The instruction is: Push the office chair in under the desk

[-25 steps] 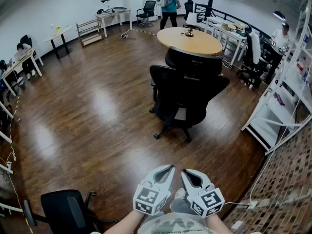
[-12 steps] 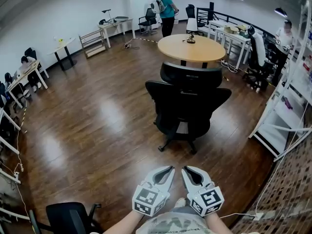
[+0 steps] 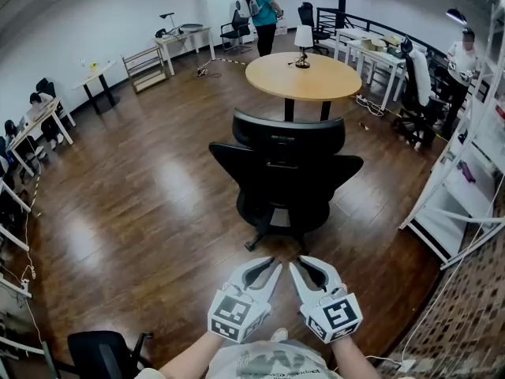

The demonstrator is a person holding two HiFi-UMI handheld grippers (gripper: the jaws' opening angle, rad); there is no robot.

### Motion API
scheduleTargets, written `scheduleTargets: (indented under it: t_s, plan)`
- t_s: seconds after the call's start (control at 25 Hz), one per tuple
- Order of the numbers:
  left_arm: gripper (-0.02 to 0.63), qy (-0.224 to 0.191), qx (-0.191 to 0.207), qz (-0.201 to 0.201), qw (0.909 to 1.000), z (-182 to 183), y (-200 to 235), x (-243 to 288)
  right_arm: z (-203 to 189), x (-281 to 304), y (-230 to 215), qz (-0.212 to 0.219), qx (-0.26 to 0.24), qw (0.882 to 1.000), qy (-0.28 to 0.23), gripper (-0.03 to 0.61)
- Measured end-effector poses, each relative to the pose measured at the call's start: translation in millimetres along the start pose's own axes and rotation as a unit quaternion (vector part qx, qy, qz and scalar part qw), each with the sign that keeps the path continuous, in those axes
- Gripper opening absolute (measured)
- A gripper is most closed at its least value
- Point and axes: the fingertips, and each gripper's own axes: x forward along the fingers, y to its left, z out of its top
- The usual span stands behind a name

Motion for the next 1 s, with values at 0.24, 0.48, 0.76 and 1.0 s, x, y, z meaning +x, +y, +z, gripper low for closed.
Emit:
scheduleTargets:
  t_s: [0.24,0.48,0.76,1.0]
  plan:
    - [0.086,-0.001,0.028,0.01,0.9996,12,24,30,17,21,-40,0.013,-0.032,0.999,-0.006,0.082]
    - [0.14,-0.003,0.052,0.021,0.9984,34,69,62,30,48,-78,0.01,-0.068,0.998,-0.005,0.098]
    - [0.198,-0.011,0.077,0.029,0.9965,64,136,95,45,85,-133,-0.021,-0.109,0.994,0.014,0.122]
    - [0.237,0.007,0.129,0.043,0.9906,81,196,116,54,108,-181,-0.047,-0.152,0.986,0.044,0.163]
